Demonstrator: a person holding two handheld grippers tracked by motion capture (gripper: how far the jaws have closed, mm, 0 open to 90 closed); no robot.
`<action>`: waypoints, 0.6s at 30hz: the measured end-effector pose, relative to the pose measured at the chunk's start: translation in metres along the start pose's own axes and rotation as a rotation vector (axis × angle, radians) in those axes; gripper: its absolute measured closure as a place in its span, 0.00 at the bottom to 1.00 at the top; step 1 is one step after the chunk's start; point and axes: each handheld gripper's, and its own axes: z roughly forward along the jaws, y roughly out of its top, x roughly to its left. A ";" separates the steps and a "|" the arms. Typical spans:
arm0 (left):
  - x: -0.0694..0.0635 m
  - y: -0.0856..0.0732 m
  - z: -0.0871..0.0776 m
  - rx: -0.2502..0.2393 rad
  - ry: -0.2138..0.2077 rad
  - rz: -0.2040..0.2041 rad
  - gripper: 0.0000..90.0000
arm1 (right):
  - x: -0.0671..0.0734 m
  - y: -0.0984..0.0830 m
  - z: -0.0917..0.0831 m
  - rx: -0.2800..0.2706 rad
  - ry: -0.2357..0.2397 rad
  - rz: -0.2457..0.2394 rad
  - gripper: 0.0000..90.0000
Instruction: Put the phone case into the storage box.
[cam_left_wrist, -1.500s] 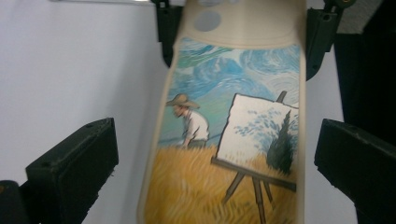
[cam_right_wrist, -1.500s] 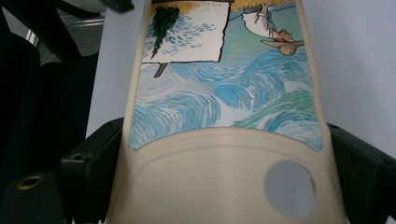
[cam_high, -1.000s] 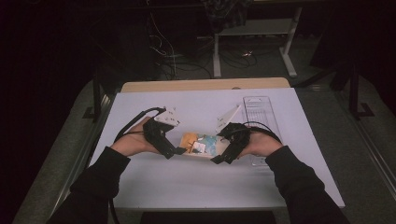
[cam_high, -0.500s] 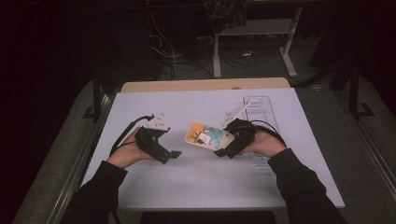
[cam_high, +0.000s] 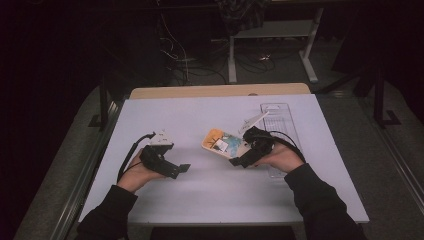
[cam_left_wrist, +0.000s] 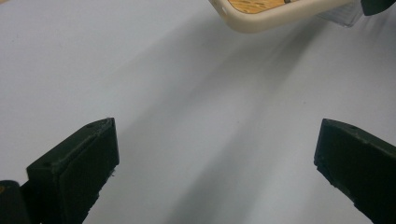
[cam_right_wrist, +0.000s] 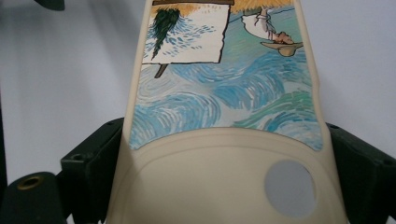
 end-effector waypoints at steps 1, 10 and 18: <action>-0.001 -0.001 0.002 0.001 0.002 0.003 0.00 | 0.001 0.000 0.000 0.004 0.003 0.021 0.10; -0.006 -0.003 0.013 -0.006 -0.005 -0.014 0.00 | -0.001 0.000 0.003 0.000 -0.018 0.031 0.10; -0.010 -0.002 0.014 -0.035 -0.001 0.021 0.00 | -0.001 0.000 0.001 -0.013 -0.015 0.041 0.10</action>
